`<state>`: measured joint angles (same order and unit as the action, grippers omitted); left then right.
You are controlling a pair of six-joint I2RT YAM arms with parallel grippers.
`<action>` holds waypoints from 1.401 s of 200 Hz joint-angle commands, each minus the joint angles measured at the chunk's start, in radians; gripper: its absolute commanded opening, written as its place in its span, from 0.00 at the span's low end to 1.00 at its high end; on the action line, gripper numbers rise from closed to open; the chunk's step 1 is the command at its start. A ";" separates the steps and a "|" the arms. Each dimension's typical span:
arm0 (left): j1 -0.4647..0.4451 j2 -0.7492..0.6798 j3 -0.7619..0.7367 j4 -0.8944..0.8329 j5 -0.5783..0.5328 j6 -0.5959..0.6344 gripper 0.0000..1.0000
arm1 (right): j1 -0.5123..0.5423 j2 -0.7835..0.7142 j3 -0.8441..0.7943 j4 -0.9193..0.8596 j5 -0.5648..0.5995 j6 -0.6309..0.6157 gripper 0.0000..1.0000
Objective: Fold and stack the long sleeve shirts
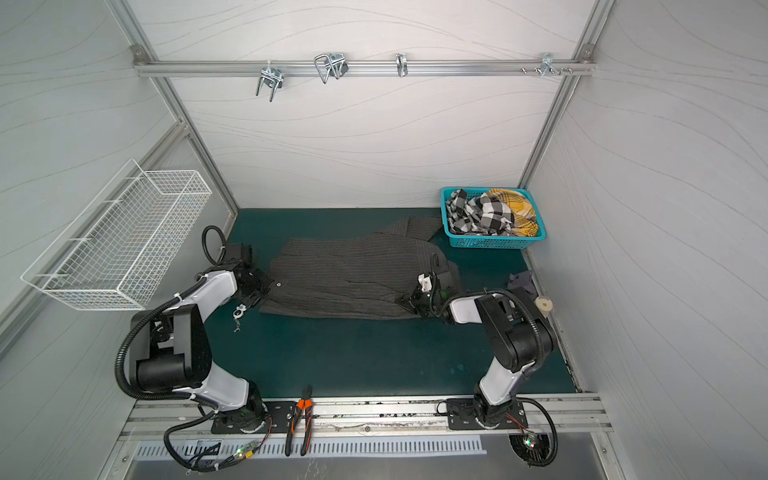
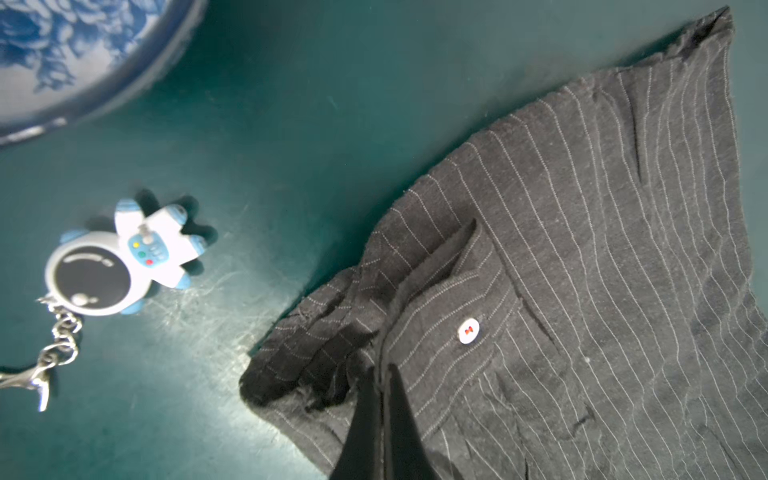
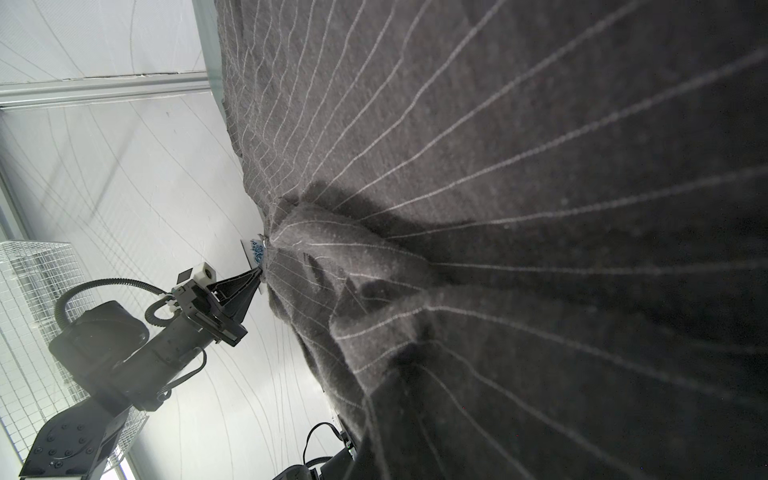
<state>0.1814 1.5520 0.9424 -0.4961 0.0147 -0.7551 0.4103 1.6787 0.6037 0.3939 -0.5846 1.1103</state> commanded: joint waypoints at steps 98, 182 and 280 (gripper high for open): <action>0.004 0.009 -0.035 -0.015 -0.027 -0.022 0.17 | 0.019 -0.043 0.000 -0.086 -0.025 -0.023 0.58; -0.027 -0.184 0.032 -0.171 -0.041 -0.015 0.49 | 0.015 -0.471 0.139 -0.847 0.173 -0.303 0.68; -0.086 0.117 0.019 -0.057 0.075 -0.085 0.11 | -0.079 -0.024 0.289 -0.880 0.250 -0.459 0.18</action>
<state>0.0914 1.6604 0.9672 -0.5610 0.0929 -0.8181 0.3359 1.6253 0.9260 -0.4171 -0.3740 0.6815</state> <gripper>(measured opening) 0.129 0.185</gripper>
